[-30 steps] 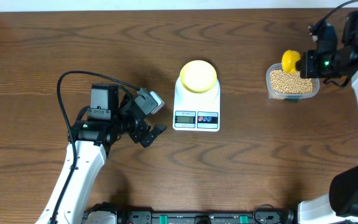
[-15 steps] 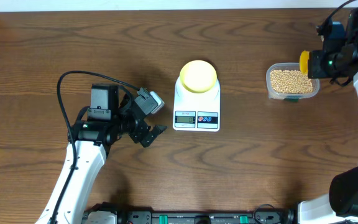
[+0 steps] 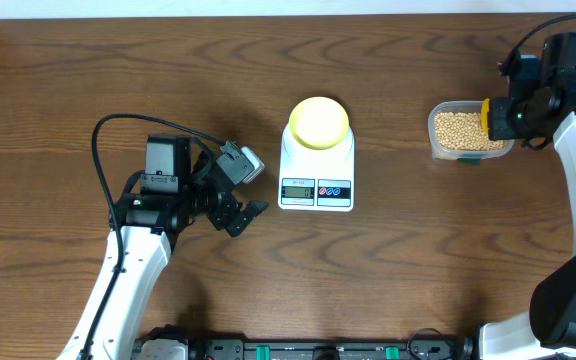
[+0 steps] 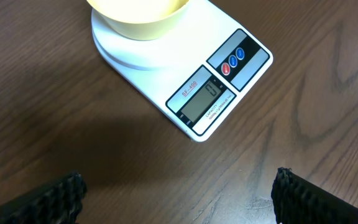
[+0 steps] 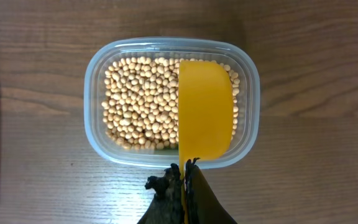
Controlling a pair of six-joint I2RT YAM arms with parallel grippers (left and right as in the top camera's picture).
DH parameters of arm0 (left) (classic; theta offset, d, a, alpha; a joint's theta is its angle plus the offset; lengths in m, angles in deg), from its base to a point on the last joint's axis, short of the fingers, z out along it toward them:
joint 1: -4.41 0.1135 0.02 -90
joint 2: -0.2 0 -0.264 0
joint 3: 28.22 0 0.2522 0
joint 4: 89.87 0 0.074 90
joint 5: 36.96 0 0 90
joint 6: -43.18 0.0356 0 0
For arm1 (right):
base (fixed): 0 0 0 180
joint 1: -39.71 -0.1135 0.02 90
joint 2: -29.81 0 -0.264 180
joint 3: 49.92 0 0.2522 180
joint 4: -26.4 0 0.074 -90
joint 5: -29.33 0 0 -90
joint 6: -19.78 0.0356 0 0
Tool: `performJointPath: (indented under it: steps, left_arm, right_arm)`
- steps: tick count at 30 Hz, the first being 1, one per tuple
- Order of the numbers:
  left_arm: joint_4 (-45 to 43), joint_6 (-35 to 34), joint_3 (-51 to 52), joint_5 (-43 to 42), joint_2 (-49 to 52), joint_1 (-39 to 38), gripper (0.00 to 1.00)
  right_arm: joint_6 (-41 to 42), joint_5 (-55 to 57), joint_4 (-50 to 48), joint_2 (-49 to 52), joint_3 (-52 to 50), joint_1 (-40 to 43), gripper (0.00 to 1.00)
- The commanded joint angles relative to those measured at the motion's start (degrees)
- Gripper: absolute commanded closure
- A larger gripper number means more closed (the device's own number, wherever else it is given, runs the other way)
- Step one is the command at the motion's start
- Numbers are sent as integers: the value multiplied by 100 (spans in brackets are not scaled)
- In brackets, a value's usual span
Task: Scoop item into bowl and weigh 50g on scale
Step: 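Dip the yellow scoop into the soybean tub with the right gripper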
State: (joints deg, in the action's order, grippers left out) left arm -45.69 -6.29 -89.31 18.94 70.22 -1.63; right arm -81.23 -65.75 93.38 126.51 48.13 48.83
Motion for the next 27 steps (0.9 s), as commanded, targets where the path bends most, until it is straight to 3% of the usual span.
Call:
performJointPath:
  steps: [1, 20, 27]
  left_arm:
    - [11, -7, 61, 48, -4, 28, 2]
    - [11, -7, 61, 48, -4, 28, 3]
    - [11, -4, 61, 48, -4, 28, 2]
  right_arm:
    - [-260, 48, -144, -42, -157, -87, 99]
    - [-361, 448, -1228, -39, -988, -81, 99]
    - [-229, -319, -1292, 9, -1189, 79, 99]
